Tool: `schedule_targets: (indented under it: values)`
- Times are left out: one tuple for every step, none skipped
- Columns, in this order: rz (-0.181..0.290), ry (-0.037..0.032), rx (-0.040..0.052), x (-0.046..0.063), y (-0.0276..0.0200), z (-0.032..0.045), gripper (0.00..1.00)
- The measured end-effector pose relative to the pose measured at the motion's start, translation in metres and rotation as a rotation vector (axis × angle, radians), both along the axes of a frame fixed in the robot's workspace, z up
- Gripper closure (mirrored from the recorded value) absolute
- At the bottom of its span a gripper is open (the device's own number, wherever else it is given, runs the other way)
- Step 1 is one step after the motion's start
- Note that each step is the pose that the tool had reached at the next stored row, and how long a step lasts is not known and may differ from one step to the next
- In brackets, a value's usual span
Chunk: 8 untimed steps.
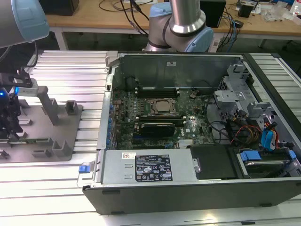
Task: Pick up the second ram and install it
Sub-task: 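Pick up the second ram and move it above second insertion slot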
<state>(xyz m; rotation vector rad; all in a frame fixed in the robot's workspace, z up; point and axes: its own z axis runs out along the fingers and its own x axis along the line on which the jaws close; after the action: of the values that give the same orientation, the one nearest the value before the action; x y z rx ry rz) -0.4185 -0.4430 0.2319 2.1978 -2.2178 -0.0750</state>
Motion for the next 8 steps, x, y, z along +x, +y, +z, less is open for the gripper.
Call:
schedule_targets:
  values:
    - [0.01, 0.0001, -0.0001, 0.0, 0.0, -0.0005, 0.72]
    - [0.027, 0.0003, -0.0002, 0.0, 0.0, -0.0014, 0.72]
    - [0.049, 0.0003, -0.0002, 0.0, 0.0, -0.0042, 0.72]
    - [0.06, 0.0003, -0.0002, 0.0, 0.0, -0.007, 0.72]
    - [0.064, 0.0003, -0.0002, 0.0, 0.0, -0.0096, 0.72]
    - [0.066, 0.0003, -0.0002, 0.0, 0.0, -0.012, 0.72]
    - [0.068, 0.0002, -0.0002, 0.0, 0.0, -0.0138, 0.72]
    - [0.07, 0.0003, -0.0002, 0.0, 0.0, -0.0165, 0.72]
